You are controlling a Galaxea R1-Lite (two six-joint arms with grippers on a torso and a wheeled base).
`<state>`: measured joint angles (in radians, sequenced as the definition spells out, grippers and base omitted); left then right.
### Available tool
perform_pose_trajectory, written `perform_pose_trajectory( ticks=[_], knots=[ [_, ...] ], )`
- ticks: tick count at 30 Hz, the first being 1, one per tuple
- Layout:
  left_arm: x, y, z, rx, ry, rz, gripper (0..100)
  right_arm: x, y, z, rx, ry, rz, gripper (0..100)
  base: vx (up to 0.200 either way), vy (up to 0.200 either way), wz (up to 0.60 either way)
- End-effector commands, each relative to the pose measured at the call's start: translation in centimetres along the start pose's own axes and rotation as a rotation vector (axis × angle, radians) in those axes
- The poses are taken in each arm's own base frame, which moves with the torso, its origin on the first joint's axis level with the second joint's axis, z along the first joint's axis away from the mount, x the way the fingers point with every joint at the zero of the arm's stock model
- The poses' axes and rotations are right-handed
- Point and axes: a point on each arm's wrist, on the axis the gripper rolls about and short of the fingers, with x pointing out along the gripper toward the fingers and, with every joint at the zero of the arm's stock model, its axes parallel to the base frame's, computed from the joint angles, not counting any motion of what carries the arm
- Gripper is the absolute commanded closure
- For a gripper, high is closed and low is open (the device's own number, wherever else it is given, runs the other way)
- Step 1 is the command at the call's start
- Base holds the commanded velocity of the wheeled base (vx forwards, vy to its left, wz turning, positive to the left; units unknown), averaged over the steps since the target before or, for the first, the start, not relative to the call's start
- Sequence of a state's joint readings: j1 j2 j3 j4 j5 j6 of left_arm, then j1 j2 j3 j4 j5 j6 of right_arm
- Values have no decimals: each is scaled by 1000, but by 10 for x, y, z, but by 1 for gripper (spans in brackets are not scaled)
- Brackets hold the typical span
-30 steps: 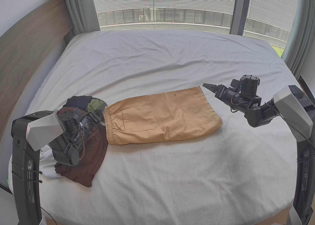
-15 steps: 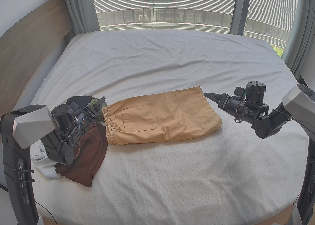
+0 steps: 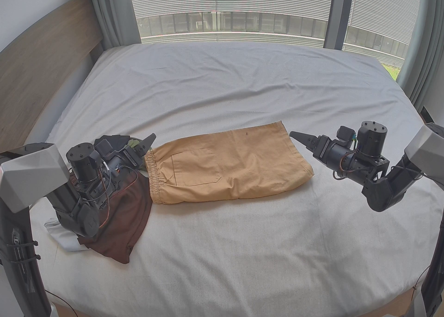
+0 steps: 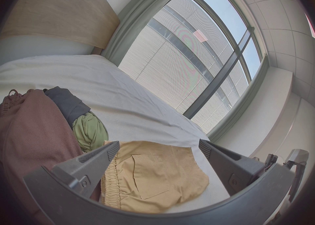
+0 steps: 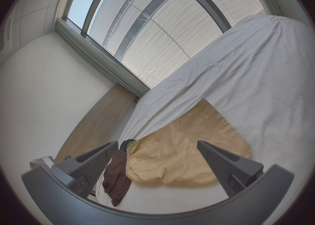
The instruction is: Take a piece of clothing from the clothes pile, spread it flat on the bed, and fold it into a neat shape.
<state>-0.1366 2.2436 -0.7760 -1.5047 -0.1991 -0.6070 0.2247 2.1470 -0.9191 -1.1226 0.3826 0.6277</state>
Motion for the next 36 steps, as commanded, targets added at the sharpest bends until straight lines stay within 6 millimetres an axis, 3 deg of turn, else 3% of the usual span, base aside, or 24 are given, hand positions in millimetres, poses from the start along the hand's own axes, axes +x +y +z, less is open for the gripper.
perform_pose_trajectory(
  ticks=[1,10,23,36],
  knots=[
    [-7,0,-2,35,32,-7,0,-14,-11,-25,40,58,30,0,0,0,0],
    [-15,6,-13,131,101,18,0,-10,-37,-64,74,126,1,0,0,0,0],
    [-14,10,-18,128,114,28,0,12,-66,-93,105,155,-56,0,0,0,0],
    [-14,10,-19,127,118,28,0,41,-78,-99,125,189,-134,0,0,0,0]
  ],
)
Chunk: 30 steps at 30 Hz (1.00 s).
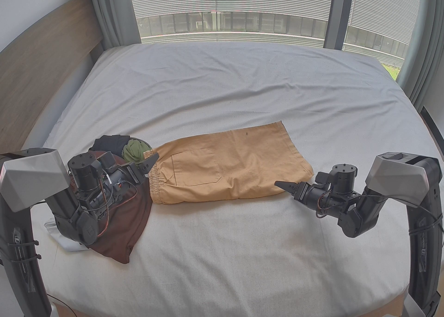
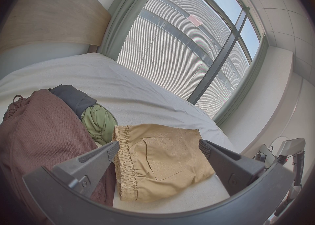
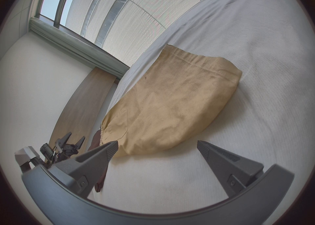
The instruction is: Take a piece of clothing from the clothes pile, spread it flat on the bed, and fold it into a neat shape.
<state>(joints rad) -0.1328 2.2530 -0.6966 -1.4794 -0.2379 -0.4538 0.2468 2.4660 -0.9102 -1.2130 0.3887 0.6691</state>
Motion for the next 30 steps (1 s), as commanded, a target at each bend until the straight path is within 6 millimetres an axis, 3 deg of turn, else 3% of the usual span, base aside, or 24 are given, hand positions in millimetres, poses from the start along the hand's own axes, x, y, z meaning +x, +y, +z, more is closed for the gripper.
perform_pose_trajectory(
  ticks=[1,21,30],
  knots=[
    [0,0,-1,-1,3,1,0,17,-7,1,3,-7,-27,0,0,0,0],
    [2,3,-1,-1,-1,4,0,57,-2,-3,0,-5,-62,0,0,0,0],
    [2,4,1,-3,-6,3,0,80,8,-6,102,-51,-29,0,0,0,0]
  ],
)
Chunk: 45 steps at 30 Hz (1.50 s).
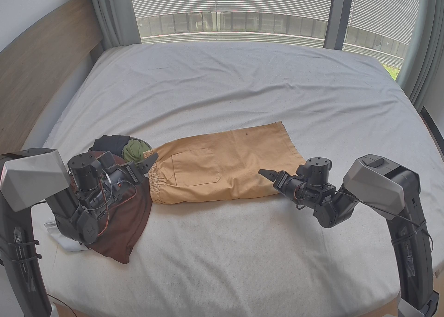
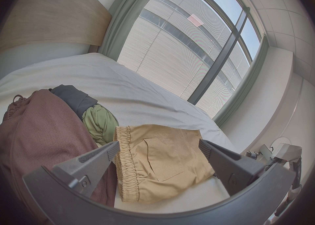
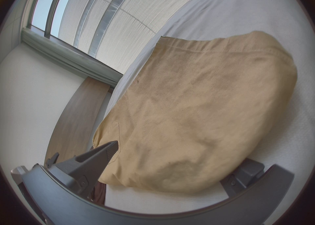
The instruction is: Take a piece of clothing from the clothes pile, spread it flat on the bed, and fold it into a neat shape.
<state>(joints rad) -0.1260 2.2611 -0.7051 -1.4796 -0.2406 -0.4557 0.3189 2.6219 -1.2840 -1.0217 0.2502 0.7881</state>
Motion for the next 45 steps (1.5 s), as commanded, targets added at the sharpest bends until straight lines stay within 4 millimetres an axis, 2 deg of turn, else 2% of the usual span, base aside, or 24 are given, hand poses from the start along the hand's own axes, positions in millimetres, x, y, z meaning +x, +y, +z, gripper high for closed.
perform_pose_trajectory(
  ticks=[1,21,22,27,31,38,41,45],
  knots=[
    [1,1,1,-1,-3,0,0,9,2,-8,33,4,19,0,0,0,0],
    [1,1,1,-2,-5,1,0,20,-3,-13,42,-27,-3,0,0,0,0],
    [1,1,1,-2,-6,0,0,20,-3,-13,42,-26,-4,100,0,0,0],
    [1,2,0,-5,-2,2,0,17,-3,-14,50,-19,-8,100,0,0,0],
    [1,2,0,-11,-2,2,0,13,6,-11,61,-30,0,100,0,0,0],
    [1,3,-1,-11,0,3,0,-12,24,-13,33,5,-16,100,0,0,0],
    [2,3,-2,-12,3,5,0,-19,22,-17,10,21,-37,100,0,0,0],
    [1,5,-2,-14,5,11,0,-39,18,-26,-34,50,-94,100,0,0,0]
  ],
)
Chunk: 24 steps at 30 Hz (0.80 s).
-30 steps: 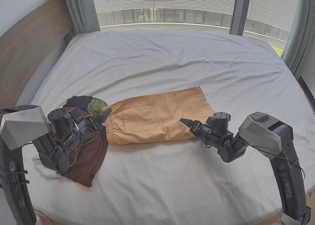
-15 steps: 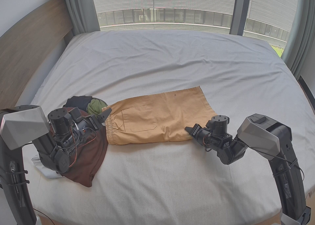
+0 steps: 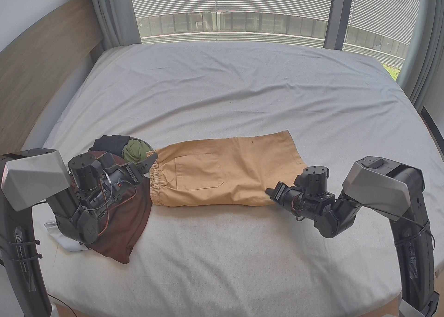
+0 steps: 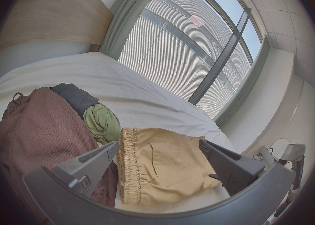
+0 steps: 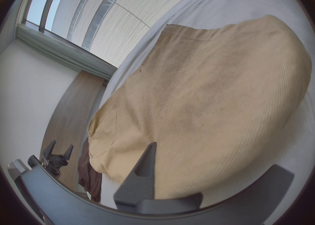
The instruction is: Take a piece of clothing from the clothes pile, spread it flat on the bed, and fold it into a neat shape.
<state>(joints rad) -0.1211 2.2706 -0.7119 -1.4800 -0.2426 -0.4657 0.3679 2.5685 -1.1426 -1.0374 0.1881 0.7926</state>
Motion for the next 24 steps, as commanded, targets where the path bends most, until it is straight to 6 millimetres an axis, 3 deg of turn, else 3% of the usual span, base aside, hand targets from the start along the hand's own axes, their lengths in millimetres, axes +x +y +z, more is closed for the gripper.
perform_pose_trajectory(
  ticks=[1,8,18,24],
  knots=[
    [0,3,-1,-3,4,7,0,-22,6,-2,-37,8,-30,100,0,0,0],
    [0,3,-1,-4,3,9,0,-69,3,-16,-53,41,-142,100,0,0,0],
    [0,3,0,-4,1,7,0,-113,-11,-45,-56,107,-231,100,0,0,0],
    [0,3,-1,-4,3,9,0,-125,-20,-57,-56,125,-246,100,0,0,0]
  ],
)
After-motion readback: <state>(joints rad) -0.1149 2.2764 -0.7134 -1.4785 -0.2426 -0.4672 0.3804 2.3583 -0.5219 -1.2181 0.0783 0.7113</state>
